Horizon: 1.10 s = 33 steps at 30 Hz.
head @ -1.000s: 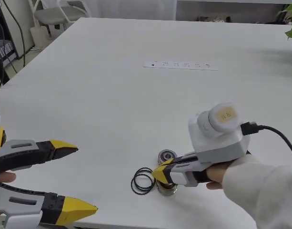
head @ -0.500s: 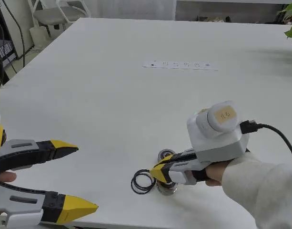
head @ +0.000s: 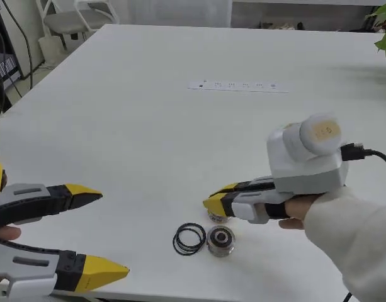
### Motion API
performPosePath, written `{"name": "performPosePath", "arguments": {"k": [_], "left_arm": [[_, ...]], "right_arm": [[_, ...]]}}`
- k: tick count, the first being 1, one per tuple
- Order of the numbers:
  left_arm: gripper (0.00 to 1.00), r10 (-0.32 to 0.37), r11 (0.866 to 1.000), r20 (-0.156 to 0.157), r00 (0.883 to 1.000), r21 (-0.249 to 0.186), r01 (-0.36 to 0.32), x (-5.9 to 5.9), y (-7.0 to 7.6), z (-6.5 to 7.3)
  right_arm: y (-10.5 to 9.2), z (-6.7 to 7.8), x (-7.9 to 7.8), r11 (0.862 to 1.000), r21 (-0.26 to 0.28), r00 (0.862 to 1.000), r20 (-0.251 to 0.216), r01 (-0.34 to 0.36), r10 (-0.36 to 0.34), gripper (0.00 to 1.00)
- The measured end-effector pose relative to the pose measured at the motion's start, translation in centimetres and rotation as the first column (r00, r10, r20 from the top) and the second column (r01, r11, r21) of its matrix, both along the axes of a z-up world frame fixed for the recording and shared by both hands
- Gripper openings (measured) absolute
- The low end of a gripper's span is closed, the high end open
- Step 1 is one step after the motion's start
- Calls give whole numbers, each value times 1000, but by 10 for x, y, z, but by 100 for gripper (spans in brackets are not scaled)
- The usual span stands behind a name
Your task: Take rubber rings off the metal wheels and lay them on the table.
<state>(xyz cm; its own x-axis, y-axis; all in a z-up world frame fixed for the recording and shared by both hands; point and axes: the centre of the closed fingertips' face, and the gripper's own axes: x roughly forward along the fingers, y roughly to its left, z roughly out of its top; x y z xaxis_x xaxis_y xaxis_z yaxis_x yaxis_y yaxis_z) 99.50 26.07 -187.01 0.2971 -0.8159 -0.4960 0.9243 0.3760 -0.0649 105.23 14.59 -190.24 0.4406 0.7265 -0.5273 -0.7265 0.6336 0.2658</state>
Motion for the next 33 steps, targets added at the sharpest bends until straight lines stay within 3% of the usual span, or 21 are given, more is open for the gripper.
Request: {"name": "performPosePath", "arguments": {"k": [14,19,23,28,33], "left_arm": [[72,1,1000,-8,1000,-16,-2,0,-2,0],[74,8,1000,-14,1000,-20,-8,0,-2,0],[75,4,1000,-20,1000,-21,-4,-1,-2,0],[76,6,1000,-21,1000,-19,-6,-1,-2,0],[78,9,1000,-22,1000,-18,-9,-1,-2,-1]], "right_arm": [[-8,26,4,1000,-8,995,95,8,-7,17],[-9,39,4,1000,14,992,124,8,-9,23],[-10,47,4,1000,27,991,133,13,-17,34],[-10,56,0,1000,-18,982,189,-17,20,48],[-13,65,-6,999,-28,975,218,-31,37,63]]}}
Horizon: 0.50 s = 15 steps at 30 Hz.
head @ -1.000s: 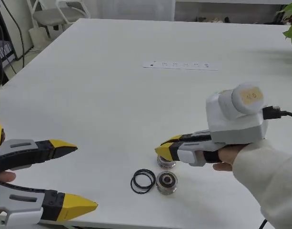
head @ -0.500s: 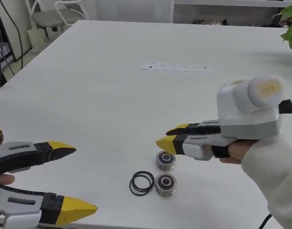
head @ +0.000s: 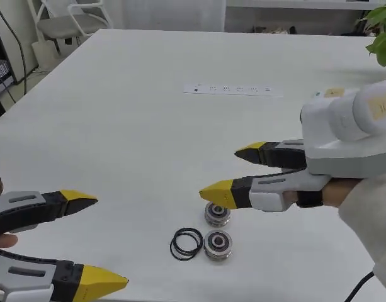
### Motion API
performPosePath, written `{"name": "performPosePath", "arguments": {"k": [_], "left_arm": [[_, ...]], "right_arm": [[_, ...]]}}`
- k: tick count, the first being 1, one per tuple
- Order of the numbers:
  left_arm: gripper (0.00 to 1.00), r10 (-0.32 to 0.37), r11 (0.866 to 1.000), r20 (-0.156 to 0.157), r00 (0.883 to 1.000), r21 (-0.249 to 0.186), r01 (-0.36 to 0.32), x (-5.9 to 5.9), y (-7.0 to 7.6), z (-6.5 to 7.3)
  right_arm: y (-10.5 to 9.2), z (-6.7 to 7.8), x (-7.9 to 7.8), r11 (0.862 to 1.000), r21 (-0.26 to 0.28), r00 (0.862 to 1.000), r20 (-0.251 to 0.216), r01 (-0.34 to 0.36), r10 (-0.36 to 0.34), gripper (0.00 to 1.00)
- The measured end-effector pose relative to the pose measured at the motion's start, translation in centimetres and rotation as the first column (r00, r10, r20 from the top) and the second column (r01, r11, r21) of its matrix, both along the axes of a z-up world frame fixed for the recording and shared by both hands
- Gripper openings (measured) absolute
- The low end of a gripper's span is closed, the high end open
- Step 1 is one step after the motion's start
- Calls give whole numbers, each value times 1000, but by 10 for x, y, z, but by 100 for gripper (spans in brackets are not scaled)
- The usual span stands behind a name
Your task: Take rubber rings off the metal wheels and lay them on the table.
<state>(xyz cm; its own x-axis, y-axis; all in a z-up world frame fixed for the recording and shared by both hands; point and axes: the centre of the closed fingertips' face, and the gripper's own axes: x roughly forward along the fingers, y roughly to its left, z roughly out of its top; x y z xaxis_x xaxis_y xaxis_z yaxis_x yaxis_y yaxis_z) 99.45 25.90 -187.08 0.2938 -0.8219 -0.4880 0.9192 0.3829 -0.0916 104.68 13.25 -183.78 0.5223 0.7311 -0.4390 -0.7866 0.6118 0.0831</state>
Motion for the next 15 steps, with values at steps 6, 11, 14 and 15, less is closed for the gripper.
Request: {"name": "performPosePath", "arguments": {"k": [6,11,14,15], "left_arm": [[80,0,1000,-3,1000,-8,0,0,-1,1],[82,2,1000,-7,1000,-16,-2,-1,-1,2],[84,1,1000,-8,1000,-21,-2,-1,-2,2],[85,2,1000,-8,1000,-23,-2,-1,-2,3]], "right_arm": [[-10,6,-15,1000,-20,1000,12,-24,24,73],[-24,5,-27,999,-34,1000,17,-24,25,84],[-36,2,-34,998,-56,1000,24,-18,19,88],[-39,1,-36,998,-58,1000,25,-14,16,89]]}}
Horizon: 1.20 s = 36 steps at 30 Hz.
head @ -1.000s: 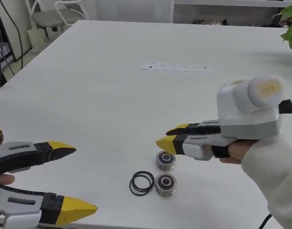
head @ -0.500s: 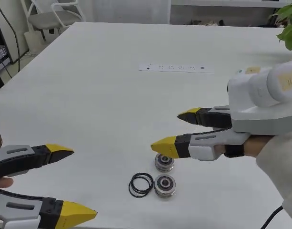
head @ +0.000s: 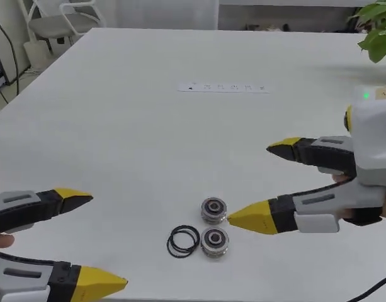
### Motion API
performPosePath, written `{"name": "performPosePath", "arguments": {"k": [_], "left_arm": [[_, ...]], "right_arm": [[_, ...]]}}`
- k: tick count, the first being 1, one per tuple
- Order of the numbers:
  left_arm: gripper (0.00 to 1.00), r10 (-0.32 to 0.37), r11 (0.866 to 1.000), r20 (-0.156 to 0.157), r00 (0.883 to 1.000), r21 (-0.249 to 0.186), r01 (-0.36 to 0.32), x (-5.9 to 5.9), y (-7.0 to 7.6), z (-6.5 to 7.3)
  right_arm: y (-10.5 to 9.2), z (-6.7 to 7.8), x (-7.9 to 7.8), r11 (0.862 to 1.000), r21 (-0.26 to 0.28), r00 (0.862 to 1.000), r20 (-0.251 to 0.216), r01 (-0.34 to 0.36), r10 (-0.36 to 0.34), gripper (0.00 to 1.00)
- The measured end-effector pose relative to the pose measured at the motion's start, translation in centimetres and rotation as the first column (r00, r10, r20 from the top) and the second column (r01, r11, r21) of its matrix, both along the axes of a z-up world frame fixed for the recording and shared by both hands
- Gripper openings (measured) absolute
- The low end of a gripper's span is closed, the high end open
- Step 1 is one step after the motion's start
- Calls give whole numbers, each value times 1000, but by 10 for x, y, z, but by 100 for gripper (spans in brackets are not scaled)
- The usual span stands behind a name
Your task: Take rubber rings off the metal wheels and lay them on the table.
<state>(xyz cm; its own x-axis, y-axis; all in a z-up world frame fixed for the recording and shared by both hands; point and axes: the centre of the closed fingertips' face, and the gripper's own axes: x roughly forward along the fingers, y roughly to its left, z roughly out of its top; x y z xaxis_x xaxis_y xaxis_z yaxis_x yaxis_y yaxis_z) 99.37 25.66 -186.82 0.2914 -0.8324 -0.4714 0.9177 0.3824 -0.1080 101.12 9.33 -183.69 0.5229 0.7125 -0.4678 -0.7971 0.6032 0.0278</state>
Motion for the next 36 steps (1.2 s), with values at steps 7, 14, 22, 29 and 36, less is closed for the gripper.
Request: {"name": "performPosePath", "arguments": {"k": [7,14,22,29,36], "left_arm": [[89,4,1000,-3,1000,-15,-4,0,-1,2],[91,8,1000,-3,1000,-20,-8,1,-1,2],[94,20,999,-4,1000,-35,-20,3,-1,4],[96,26,999,-13,1000,-35,-27,3,-1,3],[99,35,999,-22,999,-33,-35,3,0,2]], "right_arm": [[-17,-11,-12,999,27,998,-48,33,-32,93],[-29,-23,-21,998,26,994,-100,56,-53,98],[-46,-45,-37,997,0,984,-164,76,-75,99],[-51,-61,-48,996,-19,975,-201,90,-92,99],[-53,-73,-57,995,-34,969,-228,94,-99,99]]}}
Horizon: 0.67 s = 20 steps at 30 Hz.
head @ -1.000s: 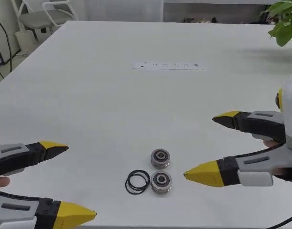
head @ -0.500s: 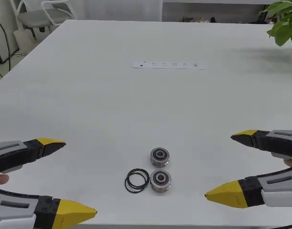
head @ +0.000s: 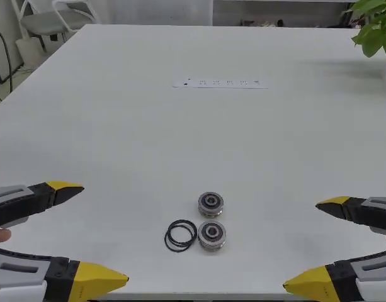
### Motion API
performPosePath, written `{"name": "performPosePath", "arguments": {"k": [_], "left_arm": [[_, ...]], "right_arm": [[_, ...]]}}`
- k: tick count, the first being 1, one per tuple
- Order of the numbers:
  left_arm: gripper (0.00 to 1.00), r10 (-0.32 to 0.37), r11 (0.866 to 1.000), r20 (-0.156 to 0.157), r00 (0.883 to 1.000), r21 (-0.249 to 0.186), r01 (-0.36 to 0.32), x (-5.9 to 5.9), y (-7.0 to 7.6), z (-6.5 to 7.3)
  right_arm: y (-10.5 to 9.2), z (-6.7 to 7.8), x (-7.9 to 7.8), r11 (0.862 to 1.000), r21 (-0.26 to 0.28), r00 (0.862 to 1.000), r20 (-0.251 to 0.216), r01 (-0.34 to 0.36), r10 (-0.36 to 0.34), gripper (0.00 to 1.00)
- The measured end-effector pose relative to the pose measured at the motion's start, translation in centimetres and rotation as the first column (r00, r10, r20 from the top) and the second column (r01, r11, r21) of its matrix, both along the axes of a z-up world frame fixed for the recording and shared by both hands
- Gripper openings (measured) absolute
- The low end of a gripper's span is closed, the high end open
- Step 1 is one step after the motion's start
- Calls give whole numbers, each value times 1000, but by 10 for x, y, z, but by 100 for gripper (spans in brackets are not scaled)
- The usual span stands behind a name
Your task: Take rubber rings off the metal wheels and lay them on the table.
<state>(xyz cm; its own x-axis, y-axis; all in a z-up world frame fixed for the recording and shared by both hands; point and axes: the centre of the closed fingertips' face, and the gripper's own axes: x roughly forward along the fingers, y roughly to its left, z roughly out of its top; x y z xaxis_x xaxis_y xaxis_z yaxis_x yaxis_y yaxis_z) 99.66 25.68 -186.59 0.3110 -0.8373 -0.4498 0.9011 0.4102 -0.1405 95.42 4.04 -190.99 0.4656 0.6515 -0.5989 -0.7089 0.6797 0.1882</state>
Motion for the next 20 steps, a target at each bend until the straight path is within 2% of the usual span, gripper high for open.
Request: {"name": "performPosePath", "arguments": {"k": [9,20], "left_arm": [[99,8,1000,-20,1000,-4,-8,0,0,-1],[99,9,1000,-27,1000,1,-9,0,1,-3]], "right_arm": [[1,-7,-6,1000,-13,1000,-18,3,-3,99],[3,-16,-10,999,-35,999,-37,-6,5,98]]}}
